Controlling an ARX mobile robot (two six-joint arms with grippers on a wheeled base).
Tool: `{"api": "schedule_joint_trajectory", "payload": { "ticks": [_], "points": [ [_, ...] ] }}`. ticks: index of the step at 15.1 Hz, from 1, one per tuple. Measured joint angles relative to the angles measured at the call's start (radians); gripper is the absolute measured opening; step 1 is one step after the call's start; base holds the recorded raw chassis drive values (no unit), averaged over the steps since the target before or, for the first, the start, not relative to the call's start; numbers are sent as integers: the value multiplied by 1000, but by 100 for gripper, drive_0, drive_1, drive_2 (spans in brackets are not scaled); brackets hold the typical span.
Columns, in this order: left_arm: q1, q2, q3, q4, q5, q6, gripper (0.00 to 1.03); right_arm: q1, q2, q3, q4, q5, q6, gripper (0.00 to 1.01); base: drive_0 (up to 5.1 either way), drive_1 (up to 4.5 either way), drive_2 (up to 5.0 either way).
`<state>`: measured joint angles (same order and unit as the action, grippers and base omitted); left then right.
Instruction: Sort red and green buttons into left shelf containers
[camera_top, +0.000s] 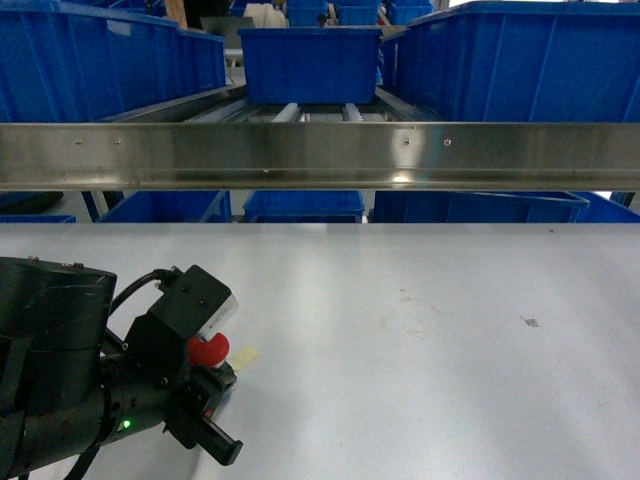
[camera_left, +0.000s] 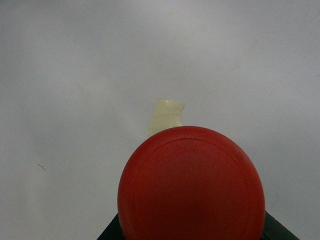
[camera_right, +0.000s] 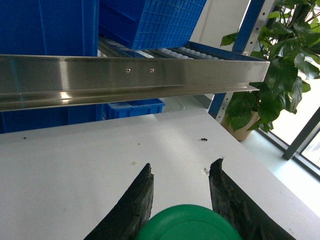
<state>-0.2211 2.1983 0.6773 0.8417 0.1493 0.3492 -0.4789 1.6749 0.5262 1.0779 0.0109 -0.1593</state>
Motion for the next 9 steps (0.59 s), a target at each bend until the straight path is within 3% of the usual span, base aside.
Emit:
{"api": "schedule_joint_trajectory", "payload": {
  "ticks": [5,8,9],
  "points": [
    [34,-79,-90,77,6,31,24,0,0,0,0,0,0,31,0,0,0],
    [131,-314,-175,88,40,44,24,0,0,0,0,0,0,31,0,0,0],
    [195,-523,-204,22,94,27,24,0,0,0,0,0,0,31,0,0,0]
  ]
}}
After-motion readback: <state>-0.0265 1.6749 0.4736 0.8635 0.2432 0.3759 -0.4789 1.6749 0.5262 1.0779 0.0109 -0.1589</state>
